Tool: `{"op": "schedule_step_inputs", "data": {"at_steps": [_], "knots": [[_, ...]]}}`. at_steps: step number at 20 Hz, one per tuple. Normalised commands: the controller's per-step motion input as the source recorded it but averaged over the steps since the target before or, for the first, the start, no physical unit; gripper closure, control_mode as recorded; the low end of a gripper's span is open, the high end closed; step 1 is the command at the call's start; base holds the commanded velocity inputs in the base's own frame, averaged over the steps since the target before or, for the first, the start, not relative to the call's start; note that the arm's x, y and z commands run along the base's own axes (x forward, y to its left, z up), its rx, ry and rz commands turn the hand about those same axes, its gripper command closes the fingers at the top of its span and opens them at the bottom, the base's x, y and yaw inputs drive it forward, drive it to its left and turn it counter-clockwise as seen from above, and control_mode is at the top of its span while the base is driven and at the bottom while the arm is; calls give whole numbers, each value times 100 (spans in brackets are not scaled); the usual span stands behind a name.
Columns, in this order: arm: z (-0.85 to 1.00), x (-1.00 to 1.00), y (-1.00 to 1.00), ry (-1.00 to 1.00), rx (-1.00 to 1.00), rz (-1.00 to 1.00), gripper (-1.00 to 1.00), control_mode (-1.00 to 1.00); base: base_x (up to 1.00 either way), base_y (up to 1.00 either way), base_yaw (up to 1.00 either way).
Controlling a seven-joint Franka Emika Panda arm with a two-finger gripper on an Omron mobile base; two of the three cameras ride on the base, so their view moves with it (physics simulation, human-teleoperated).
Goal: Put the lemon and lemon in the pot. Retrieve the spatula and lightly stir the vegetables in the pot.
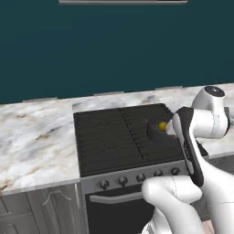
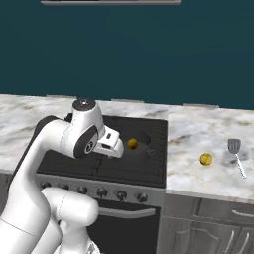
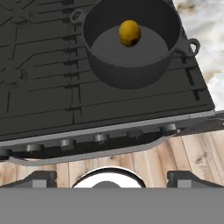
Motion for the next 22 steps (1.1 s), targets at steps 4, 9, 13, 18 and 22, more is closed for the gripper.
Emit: {"op": "schedule_step_inputs", "data": {"at_steps": [4,9,13,18,22], "knots": [[0,0,0,0,0,0,-100,100,-15,-75,-16],[0,0,0,0,0,0,-100,100,0,-96,-4],[0,0,0,0,0,0,-100,100,0,-86,0],[0,0,0,0,0,0,-100,100,19,-51,12],[0,0,0,0,0,0,-100,100,39,-1,8]]}}
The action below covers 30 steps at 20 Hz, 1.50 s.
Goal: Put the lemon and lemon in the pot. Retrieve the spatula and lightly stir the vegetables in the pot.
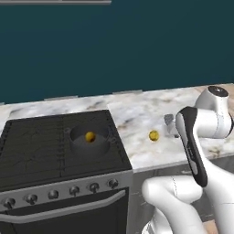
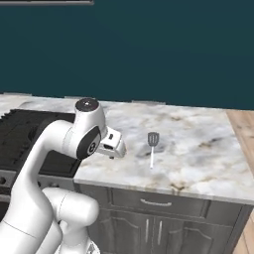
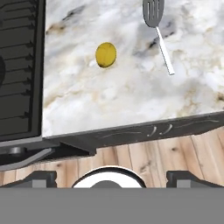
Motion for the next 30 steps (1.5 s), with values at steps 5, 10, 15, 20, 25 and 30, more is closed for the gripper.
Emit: {"op": "schedule_step_inputs", "data": {"at_steps": [5,10,15,20,25,30], "knots": [[0,0,0,0,0,0,-100,100,67,9,0],[0,0,0,0,0,0,-100,100,98,0,0],[0,0,0,0,0,0,-100,100,39,0,0],[0,0,0,0,0,0,-100,100,0,0,0],[0,0,0,0,0,0,-100,100,2,0,0],[0,79,0,22,0,-1,-100,-100,0,0,0]]}}
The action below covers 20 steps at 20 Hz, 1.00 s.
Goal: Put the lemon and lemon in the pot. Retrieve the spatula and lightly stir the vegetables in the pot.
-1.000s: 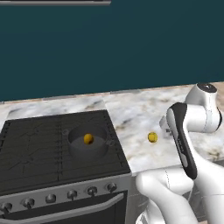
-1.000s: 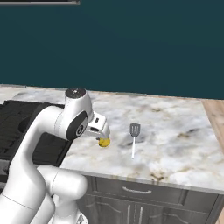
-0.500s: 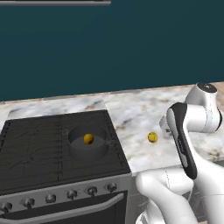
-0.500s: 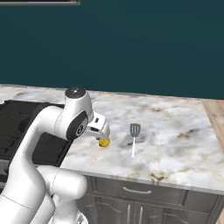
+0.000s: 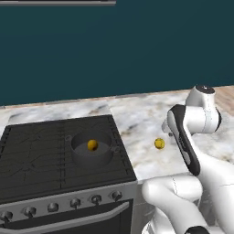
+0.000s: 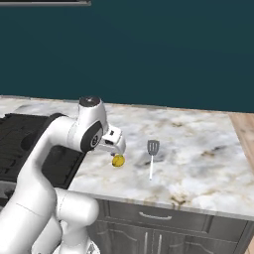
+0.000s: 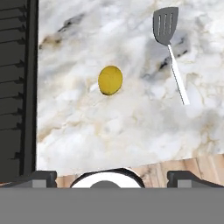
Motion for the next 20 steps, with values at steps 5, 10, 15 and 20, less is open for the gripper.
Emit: {"op": "schedule_step_inputs", "data": {"at_steps": [5,10,15,20], "knots": [[-13,100,0,20,0,0,-100,-100,0,0,0],[-57,89,0,1,0,0,-100,-100,0,0,0],[-68,45,0,0,0,0,-100,-100,0,0,0],[-59,13,0,3,0,0,-100,-100,0,0,0]]}}
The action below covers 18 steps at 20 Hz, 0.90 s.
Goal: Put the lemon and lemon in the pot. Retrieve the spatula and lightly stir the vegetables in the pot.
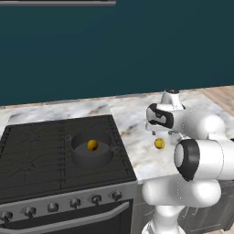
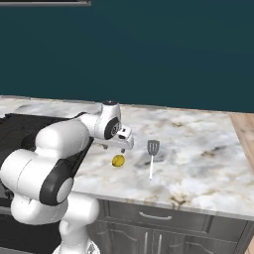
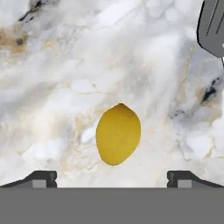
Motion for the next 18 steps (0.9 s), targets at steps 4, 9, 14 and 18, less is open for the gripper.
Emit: {"op": "schedule_step_inputs", "data": {"at_steps": [4,9,14,18], "knots": [[-34,-16,0,1,0,0,-100,-100,0,0,0],[-34,-7,0,0,0,0,-100,-100,0,0,0],[-21,26,0,1,0,0,-100,-100,0,0,0],[-3,14,0,1,0,0,-100,-100,0,0,0]]}}
